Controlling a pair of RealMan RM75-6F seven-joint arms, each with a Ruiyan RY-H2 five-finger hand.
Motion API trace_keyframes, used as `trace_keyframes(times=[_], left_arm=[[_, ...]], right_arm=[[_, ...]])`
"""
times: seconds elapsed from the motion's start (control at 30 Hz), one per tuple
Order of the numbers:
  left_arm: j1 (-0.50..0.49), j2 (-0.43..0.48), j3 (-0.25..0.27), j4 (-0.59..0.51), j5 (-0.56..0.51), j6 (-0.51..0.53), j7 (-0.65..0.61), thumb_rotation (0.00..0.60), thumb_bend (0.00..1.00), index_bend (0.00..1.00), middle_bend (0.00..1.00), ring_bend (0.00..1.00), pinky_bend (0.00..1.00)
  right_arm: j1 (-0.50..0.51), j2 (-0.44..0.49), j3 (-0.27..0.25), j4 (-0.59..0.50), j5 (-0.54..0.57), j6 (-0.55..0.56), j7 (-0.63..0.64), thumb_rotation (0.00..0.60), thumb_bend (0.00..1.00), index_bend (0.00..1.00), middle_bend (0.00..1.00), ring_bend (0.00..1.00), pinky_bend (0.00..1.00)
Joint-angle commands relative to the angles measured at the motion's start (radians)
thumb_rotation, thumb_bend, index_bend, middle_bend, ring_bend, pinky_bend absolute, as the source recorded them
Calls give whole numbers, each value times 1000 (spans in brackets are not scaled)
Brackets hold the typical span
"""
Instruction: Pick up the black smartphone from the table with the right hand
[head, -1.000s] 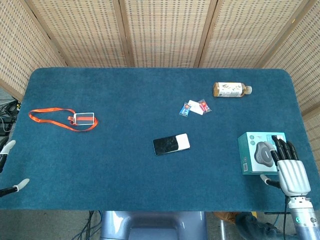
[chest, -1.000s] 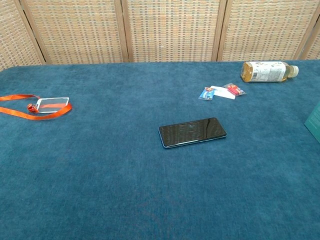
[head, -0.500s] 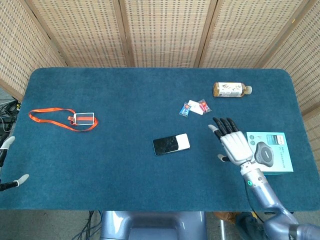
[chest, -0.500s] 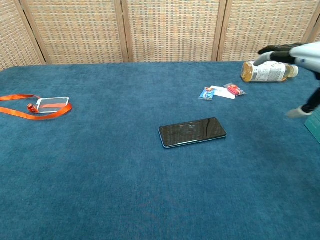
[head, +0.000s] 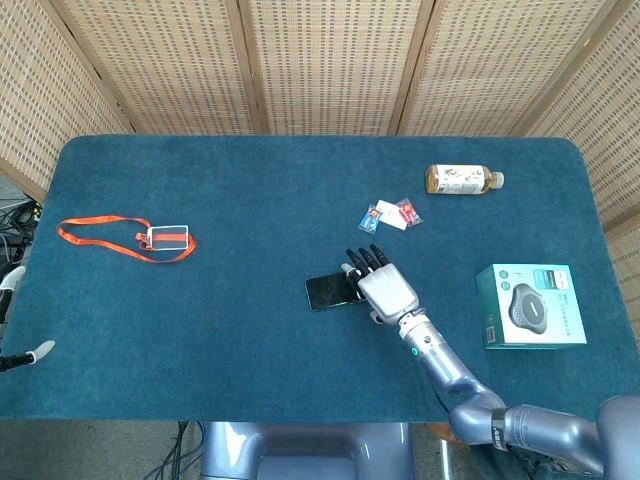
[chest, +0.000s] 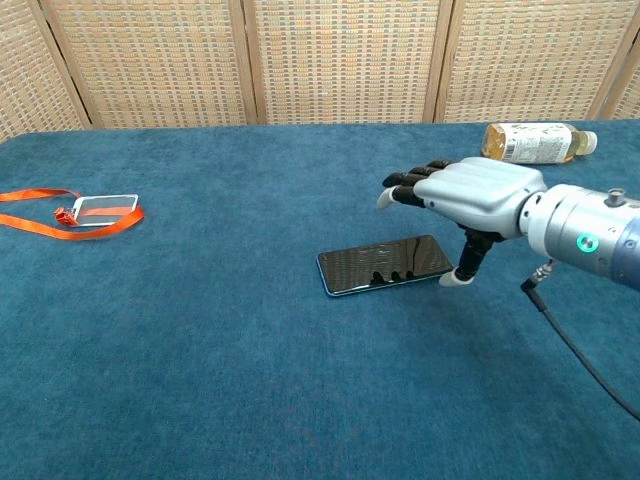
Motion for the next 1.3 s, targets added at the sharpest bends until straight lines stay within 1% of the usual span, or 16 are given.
trace_keyframes(times=[0.03,0.17,0.33,0.53,0.7,0.93,1.17,1.27,1.3], left_arm=[[-3,-3,-3,2,-8,-6,4,600,0,0,0,0,0],[-7,-6,-4,3,-15,-12,11,600,0,0,0,0,0],[-8,-6,-5,5,-20,-15,11,600,0,0,0,0,0],[-7,-5,-4,5,-19,-11,9,600,0,0,0,0,0],[-5,-4,-4,5,-19,-8,6,600,0,0,0,0,0],[-6,-2,-5,8,-23,-13,-2,600,0,0,0,0,0],[-4,-2,-3,5,-19,-7,-2,600,0,0,0,0,0],[-3,-1,-3,5,-19,-7,-6,600,0,0,0,0,0],[-3,0,-3,6,-18,-8,-7,600,0,0,0,0,0]], right_arm=[[22,-42,-14,41,-3,-6,-19,600,385,158,66,0,0],[48,-101,-14,122,-8,-7,-32,600,388,166,72,0,0],[64,-147,-10,193,1,-8,-34,600,394,177,77,5,0],[78,-185,-17,261,12,-14,-46,600,434,189,82,7,0],[82,-196,-23,276,15,-16,-55,600,439,190,82,10,0],[78,-191,-33,261,6,0,-52,600,439,200,85,19,0],[85,-219,-39,305,6,-4,-52,600,441,201,87,19,0],[91,-239,-35,336,10,-7,-58,600,497,219,89,19,0],[93,-245,-33,344,14,-10,-59,600,549,241,92,19,0]])
